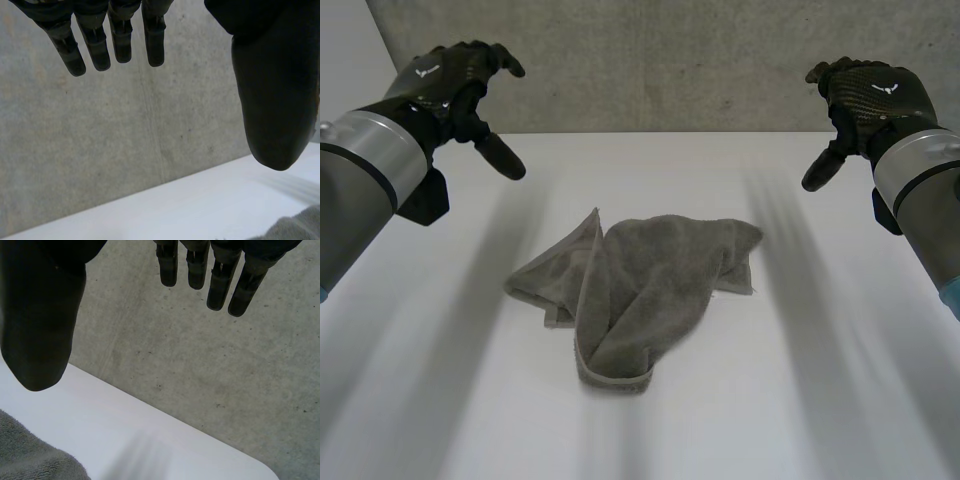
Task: Fold the towel.
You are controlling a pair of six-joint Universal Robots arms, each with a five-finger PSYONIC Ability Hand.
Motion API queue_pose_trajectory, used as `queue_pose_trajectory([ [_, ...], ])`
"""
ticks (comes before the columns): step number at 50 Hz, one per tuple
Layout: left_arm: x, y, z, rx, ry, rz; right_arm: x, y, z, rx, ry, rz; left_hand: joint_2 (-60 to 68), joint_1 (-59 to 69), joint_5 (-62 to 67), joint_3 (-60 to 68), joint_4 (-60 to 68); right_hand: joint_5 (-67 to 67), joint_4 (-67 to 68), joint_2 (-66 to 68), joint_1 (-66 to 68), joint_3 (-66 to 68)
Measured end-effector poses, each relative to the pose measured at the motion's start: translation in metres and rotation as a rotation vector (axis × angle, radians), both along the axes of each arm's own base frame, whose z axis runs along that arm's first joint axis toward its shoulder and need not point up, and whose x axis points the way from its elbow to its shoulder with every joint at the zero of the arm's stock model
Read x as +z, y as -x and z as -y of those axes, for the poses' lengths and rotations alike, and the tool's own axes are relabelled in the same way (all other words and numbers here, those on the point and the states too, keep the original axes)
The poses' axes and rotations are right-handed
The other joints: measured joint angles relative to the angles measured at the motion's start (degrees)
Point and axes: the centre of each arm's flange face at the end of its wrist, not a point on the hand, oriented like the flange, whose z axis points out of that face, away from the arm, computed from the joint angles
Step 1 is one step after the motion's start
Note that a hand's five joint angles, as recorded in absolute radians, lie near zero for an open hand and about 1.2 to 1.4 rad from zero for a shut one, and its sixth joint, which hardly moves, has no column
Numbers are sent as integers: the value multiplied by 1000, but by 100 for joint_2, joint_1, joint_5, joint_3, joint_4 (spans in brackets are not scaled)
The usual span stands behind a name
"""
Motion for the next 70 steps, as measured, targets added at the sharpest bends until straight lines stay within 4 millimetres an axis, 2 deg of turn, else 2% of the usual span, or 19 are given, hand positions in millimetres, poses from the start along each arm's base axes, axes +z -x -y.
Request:
queue_pose_trajectory([
  [23, -7, 4, -2, -18, -20, 8, 0, -4, -3, 33, -2, -17, 0, 0, 0, 0, 0, 0, 0, 0, 0, 0],
  [26, -8, 8, -2, -41, -5, 4, -4, -8, -7, 79, -31, -60, 0, 0, 0, 0, 0, 0, 0, 0, 0, 0],
  [30, -12, 16, -1, -97, 28, 4, -19, -16, -16, 182, -119, -162, 0, 2, 0, 0, 0, 0, 0, 0, 0, 0],
  [34, -27, 29, 1, -218, 64, 59, -42, -28, -36, 321, -249, -264, 0, 3, -1, 0, 0, 0, -18, 0, -1, -6],
  [40, -68, 46, 0, -450, 112, 252, -74, -53, -79, 523, -430, -353, 0, 3, -1, 0, 0, 0, -27, 0, -2, -7],
  [46, -107, 48, -5, -571, 108, 445, -94, -68, -104, 603, -534, -330, 0, 3, 0, 0, 0, 0, -26, 0, -2, -7],
  [50, -125, 44, -5, -601, 103, 553, -108, -77, -114, 634, -586, -289, 0, 13, 0, 0, 0, 0, -27, 0, -2, -7],
  [55, -138, 39, -3, -612, 106, 641, -126, -89, -121, 641, -610, -216, 0, 13, 0, 0, 0, 0, -27, 0, -2, -7],
  [61, -151, 38, -2, -621, 91, 676, -148, -99, -118, 592, -589, -116, 1, 38, 16, 11, 1, 0, -27, 0, -2, -7],
  [70, -170, 40, -1, -633, 46, 679, -174, -105, -118, 543, -554, -87, 1046, 1325, 1175, 1137, 1001, 40, 4, 37, 101, 21],
])
